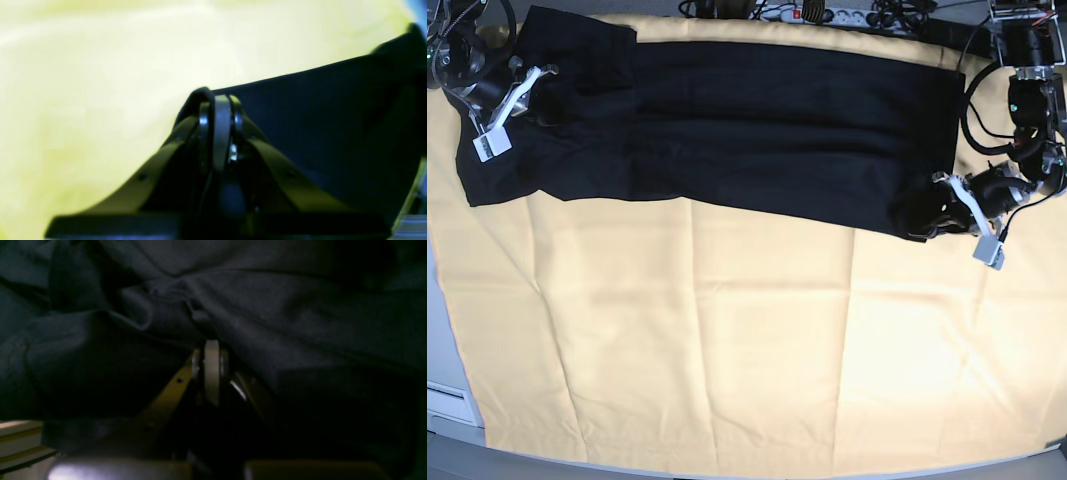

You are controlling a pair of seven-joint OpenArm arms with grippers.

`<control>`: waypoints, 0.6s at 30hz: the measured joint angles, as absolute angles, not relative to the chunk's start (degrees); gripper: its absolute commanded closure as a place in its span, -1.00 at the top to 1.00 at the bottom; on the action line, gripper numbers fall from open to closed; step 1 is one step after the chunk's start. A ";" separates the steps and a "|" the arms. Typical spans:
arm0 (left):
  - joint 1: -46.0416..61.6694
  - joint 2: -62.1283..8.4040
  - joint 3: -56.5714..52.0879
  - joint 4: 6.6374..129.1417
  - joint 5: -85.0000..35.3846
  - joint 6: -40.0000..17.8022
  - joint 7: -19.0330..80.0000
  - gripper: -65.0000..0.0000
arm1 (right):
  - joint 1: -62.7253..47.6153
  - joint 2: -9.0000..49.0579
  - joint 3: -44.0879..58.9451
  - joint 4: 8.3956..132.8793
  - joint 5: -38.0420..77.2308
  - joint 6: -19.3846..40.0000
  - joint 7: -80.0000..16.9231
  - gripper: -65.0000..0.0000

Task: Fold the T-shirt properly
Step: 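Pull the shirt corner with the left gripper to straighten the fold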

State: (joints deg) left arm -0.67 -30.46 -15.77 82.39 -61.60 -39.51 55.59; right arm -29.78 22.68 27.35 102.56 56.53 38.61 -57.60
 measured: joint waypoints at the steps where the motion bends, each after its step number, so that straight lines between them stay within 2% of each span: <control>1: -0.67 -30.50 -15.77 82.39 -64.36 -39.51 57.36 -1.00 | -29.78 22.68 27.35 102.56 56.51 38.59 -57.60 -1.00; 11: -0.62 -32.56 -15.77 82.41 -83.79 -39.51 71.24 -1.00 | -29.78 22.68 27.35 102.56 56.51 38.61 -57.58 -1.00; 18: -0.67 -39.00 -15.77 84.36 -83.59 -39.53 75.50 -1.00 | -29.78 22.68 27.35 102.56 56.51 38.61 -57.58 -1.00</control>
